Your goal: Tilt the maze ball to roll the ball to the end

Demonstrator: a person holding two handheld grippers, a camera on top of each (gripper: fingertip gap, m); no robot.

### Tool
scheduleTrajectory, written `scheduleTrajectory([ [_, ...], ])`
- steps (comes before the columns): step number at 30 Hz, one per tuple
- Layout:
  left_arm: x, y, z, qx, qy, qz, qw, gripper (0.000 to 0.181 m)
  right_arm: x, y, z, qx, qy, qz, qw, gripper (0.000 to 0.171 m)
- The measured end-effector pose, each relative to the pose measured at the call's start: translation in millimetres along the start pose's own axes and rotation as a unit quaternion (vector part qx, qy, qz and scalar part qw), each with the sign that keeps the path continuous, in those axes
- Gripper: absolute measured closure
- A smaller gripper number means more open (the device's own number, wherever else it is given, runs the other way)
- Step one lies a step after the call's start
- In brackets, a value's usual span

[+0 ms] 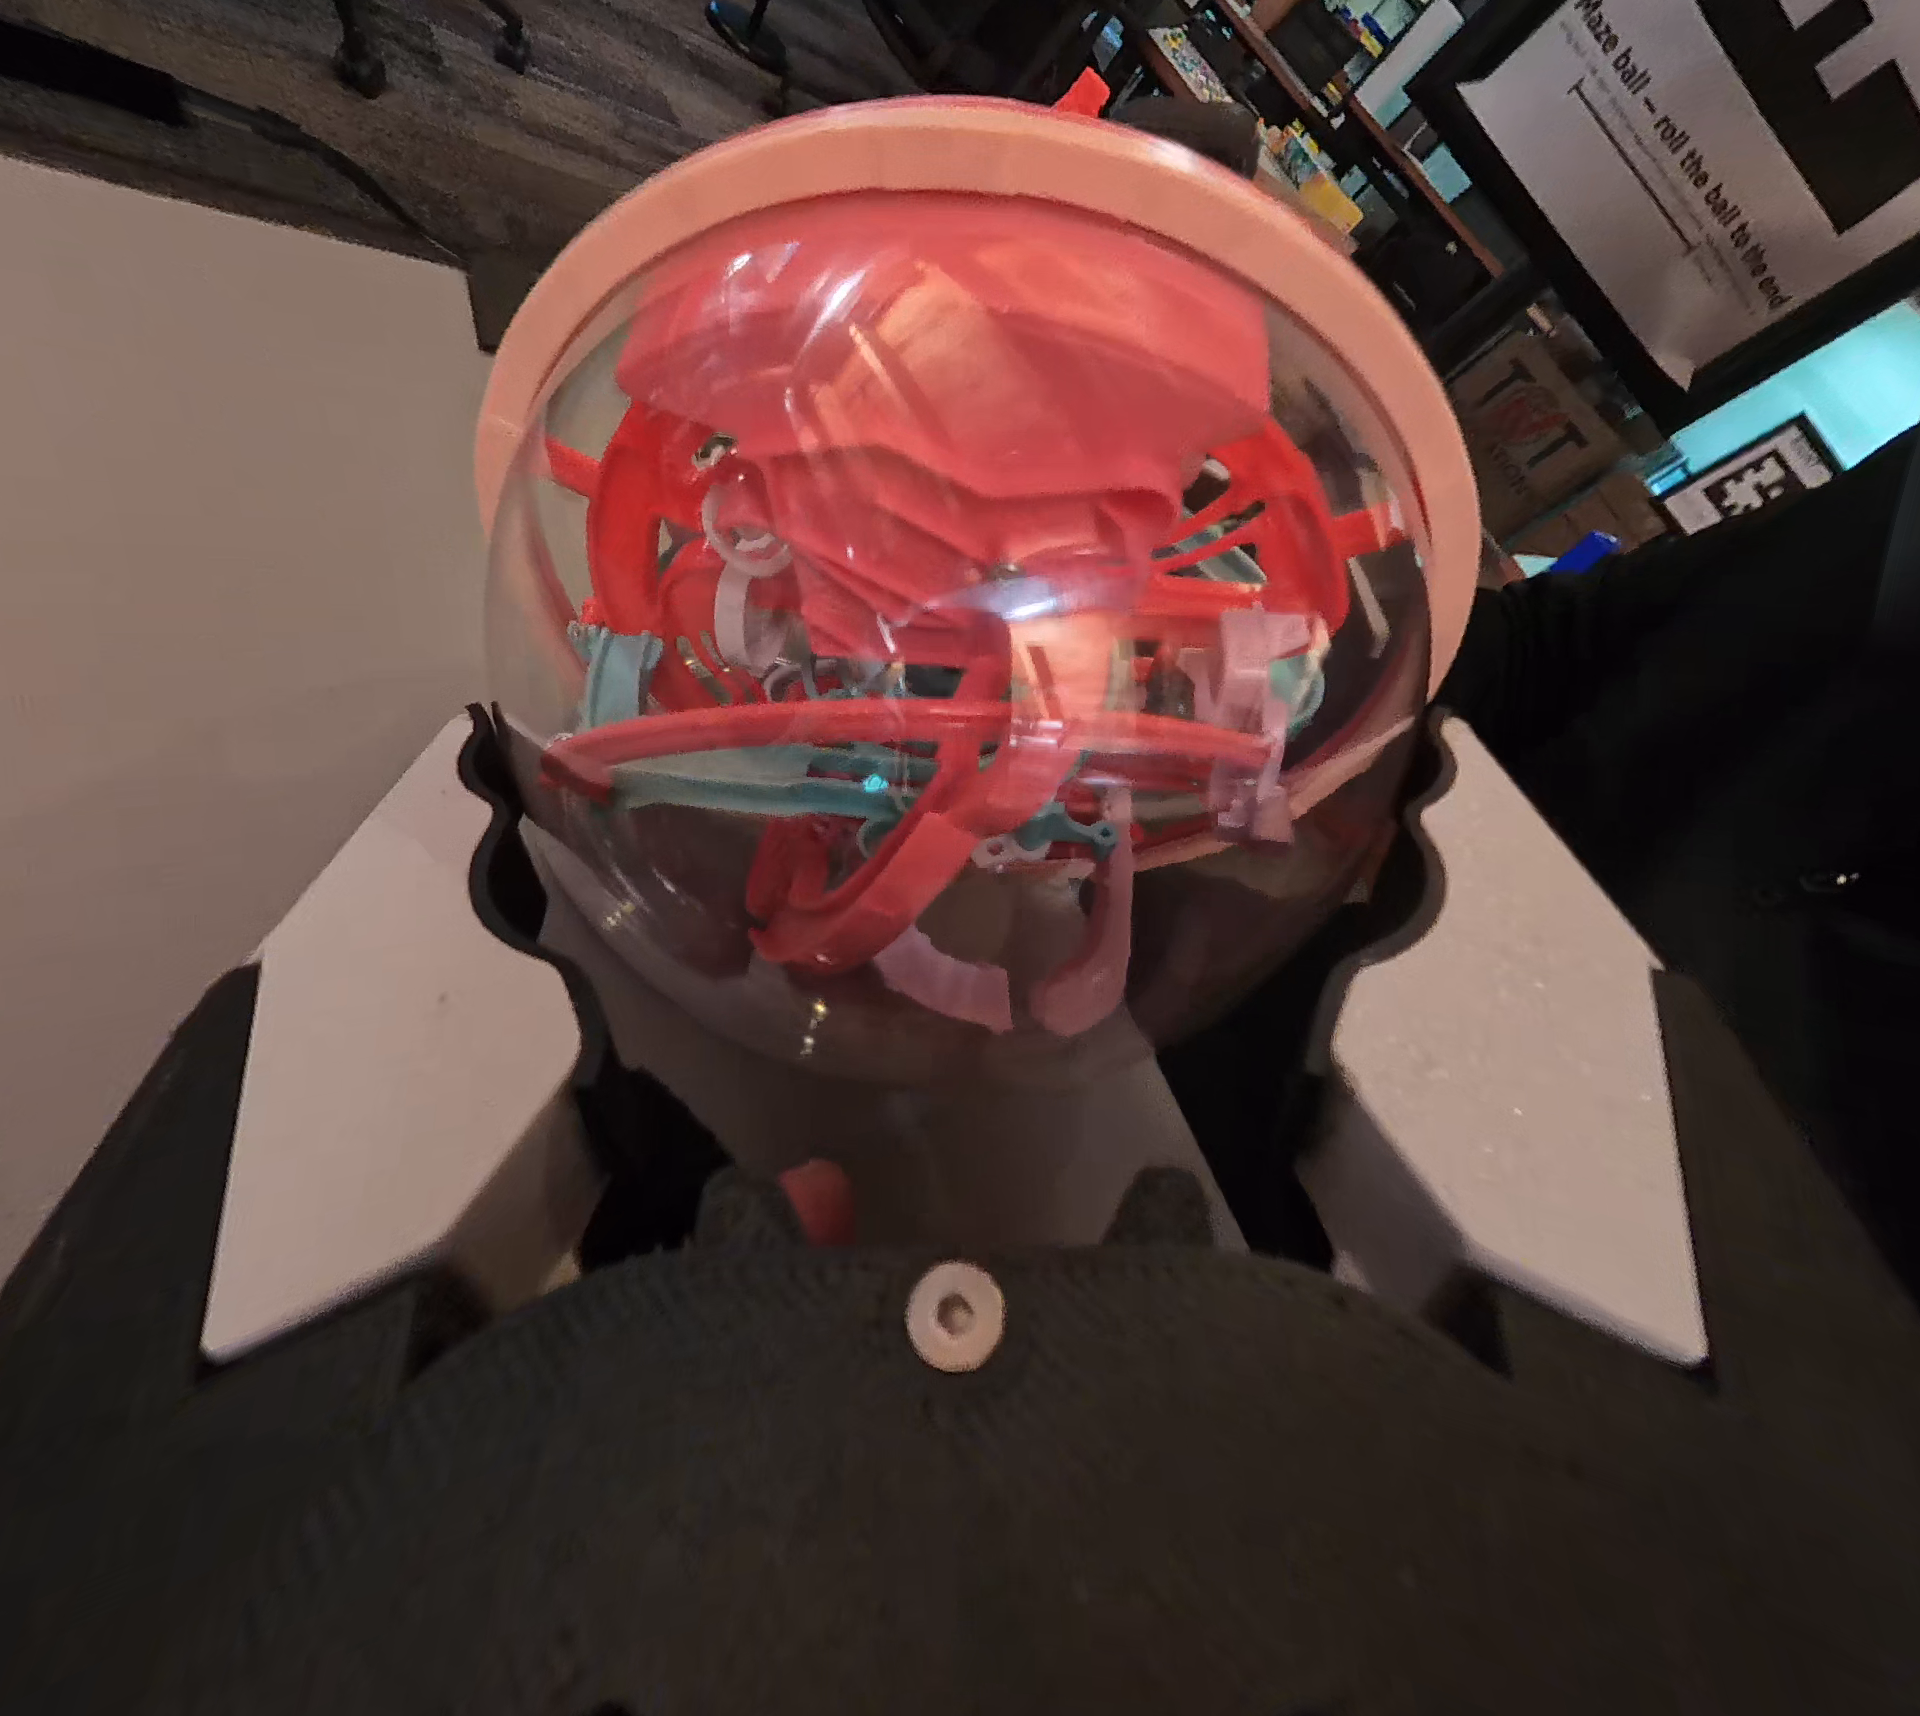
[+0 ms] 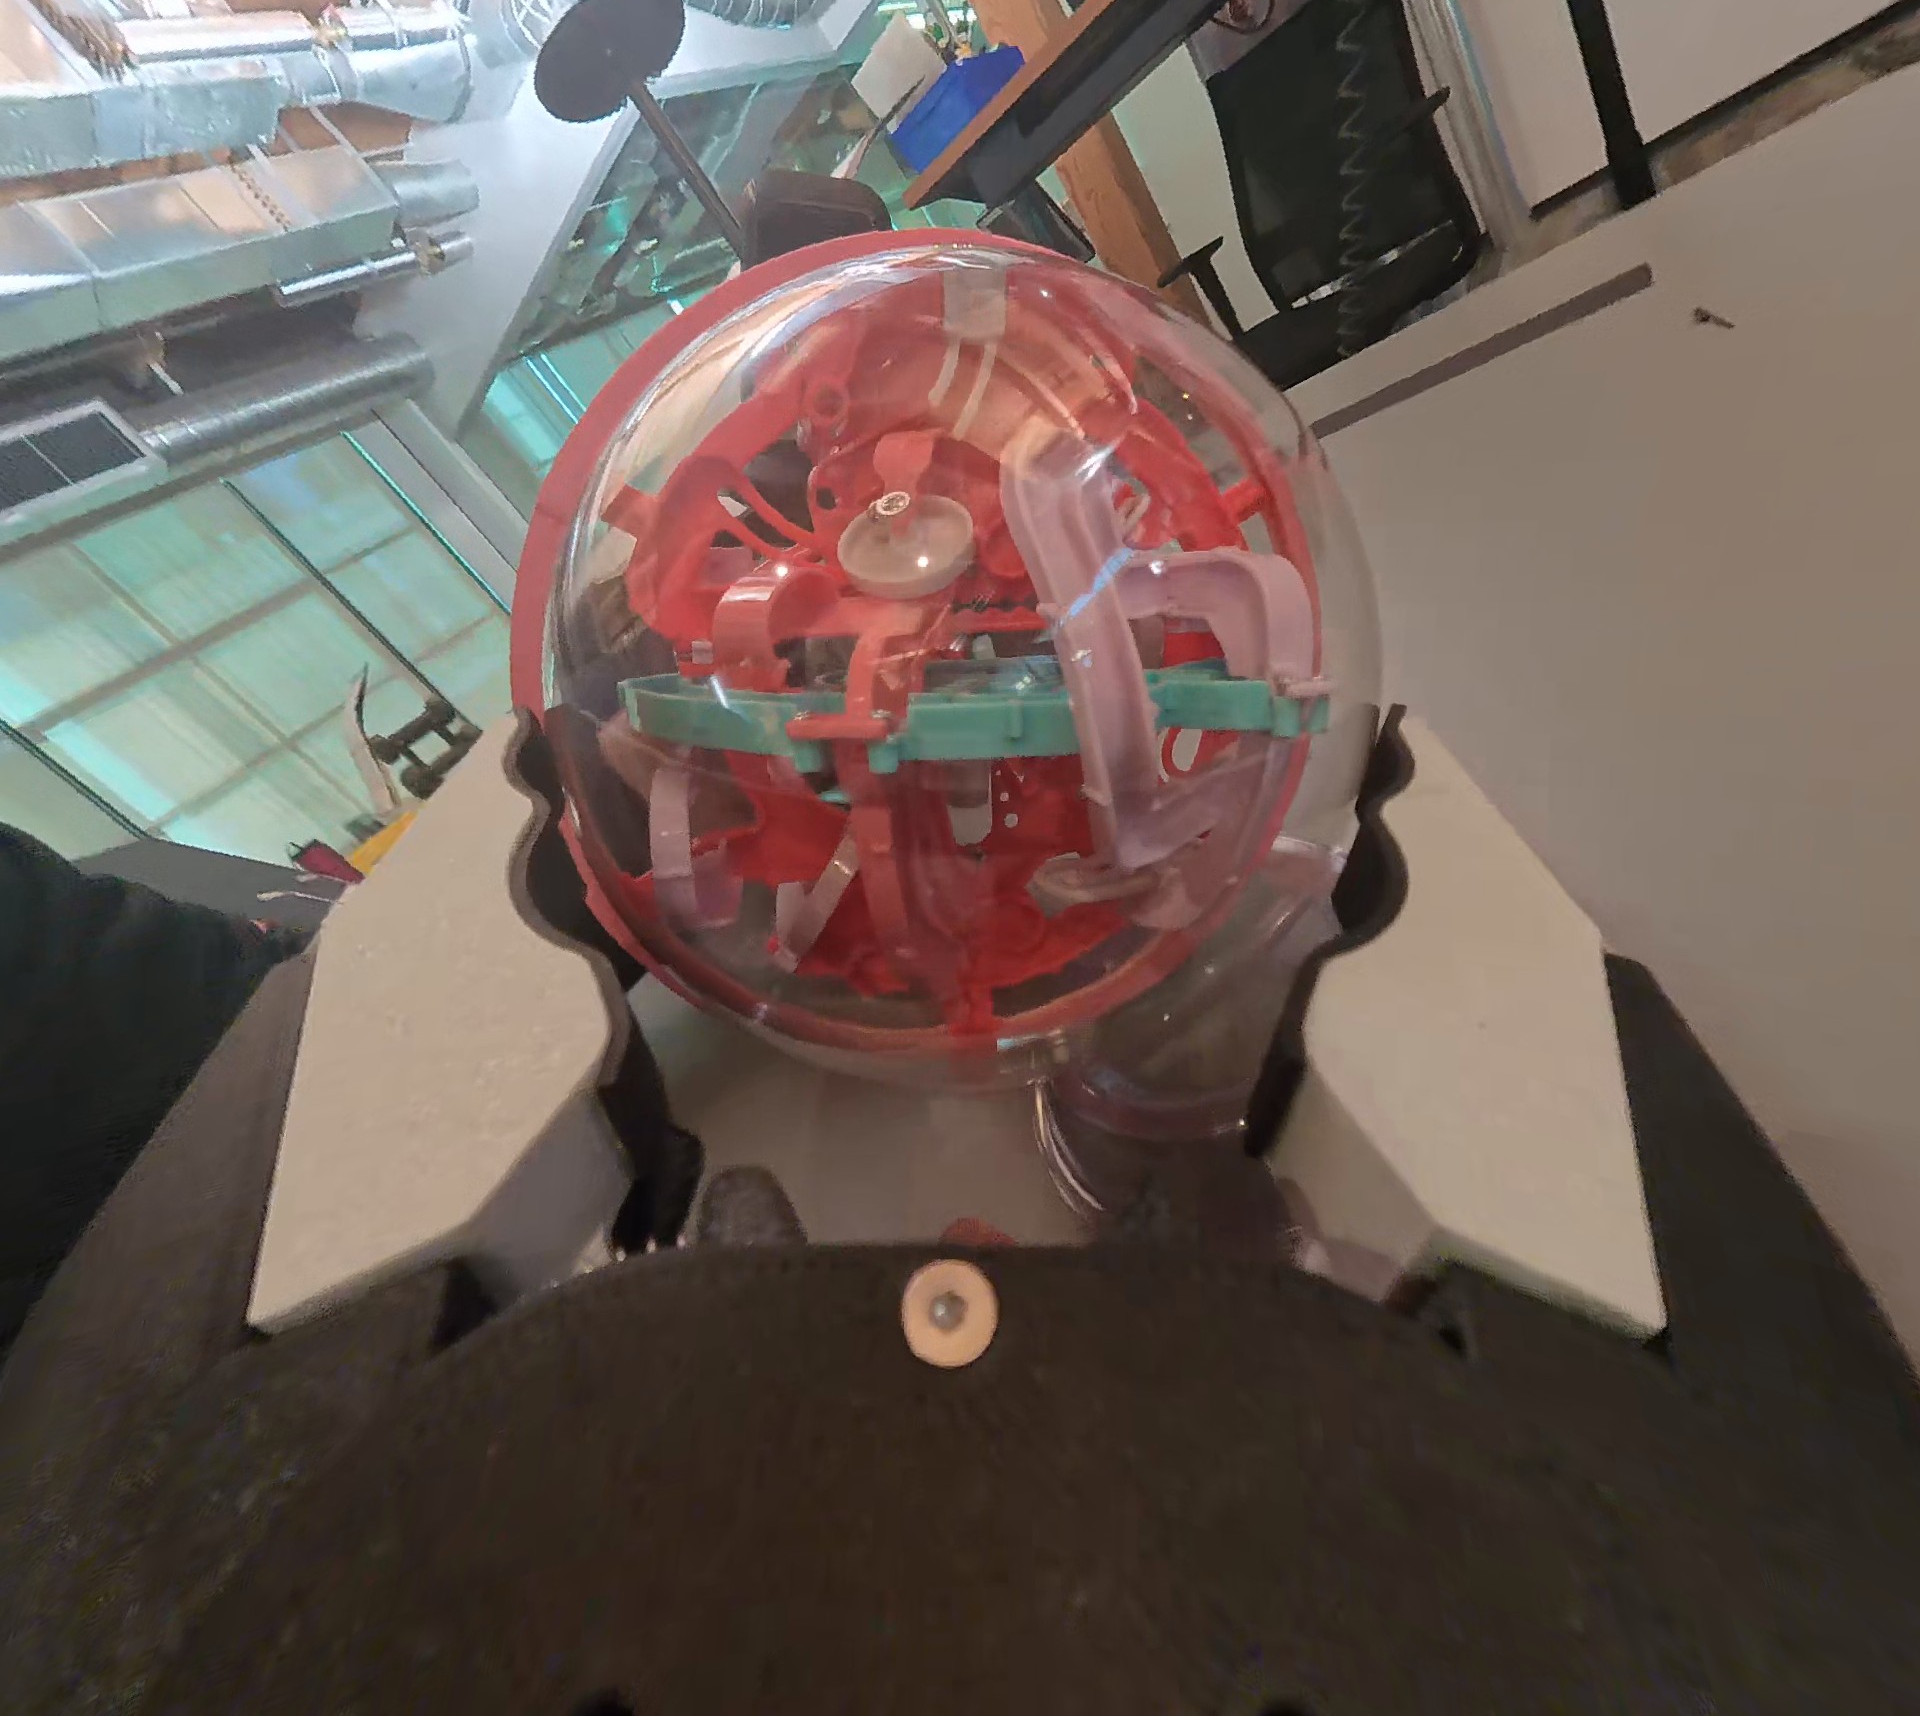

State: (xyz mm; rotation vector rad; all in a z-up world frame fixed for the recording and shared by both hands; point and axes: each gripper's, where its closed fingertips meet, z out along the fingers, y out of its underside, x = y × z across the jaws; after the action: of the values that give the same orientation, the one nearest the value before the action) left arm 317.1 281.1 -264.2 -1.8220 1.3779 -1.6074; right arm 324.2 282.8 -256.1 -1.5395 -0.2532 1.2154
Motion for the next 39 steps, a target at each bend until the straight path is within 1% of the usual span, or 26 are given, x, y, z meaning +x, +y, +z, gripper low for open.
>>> scheduleTrajectory([
  [5, 4.2, 0.3, 0.4, -0.013, -0.002, 0.056, 0.998, 0.023, -5.3, -3.3, -1.4, -0.005, -0.002, -0.062, 0.998, 0.024],
  [10, 11.6, -8.5, -3.4, -0.016, -0.021, 0.127, 0.992, 0.023, -12.2, -2.1, 0.0, -0.01, -0.01, -0.112, 0.994, 0.024],
  [14, 22.0, -18.0, -7.0, -0.005, -0.028, 0.178, 0.984, 0.023, -20.7, -7.9, 0.6, -0.002, -0.013, -0.148, 0.989, 0.024],
  [18, 31.4, -24.0, -9.7, 0.009, -0.026, 0.202, 0.979, 0.023, -30.1, -16.3, 0.0, 0.004, -0.012, -0.177, 0.984, 0.024],
  [30, 60.7, -29.2, -22.1, 0.036, -0.013, 0.244, 0.969, 0.023, -61.7, -26.9, 2.6, 0.005, -0.003, -0.225, 0.974, 0.024],
  [36, 76.6, -28.1, -34.9, 0.047, 0.01, 0.231, 0.972, 0.023, -79.0, -21.1, 10.0, 0.009, 0.018, -0.199, 0.98, 0.024],
  [39, 87.0, -27.7, -42.9, 0.052, 0.026, 0.228, 0.972, 0.023, -89.7, -17.2, 14.5, 0.025, 0.03, -0.187, 0.982, 0.025],
])
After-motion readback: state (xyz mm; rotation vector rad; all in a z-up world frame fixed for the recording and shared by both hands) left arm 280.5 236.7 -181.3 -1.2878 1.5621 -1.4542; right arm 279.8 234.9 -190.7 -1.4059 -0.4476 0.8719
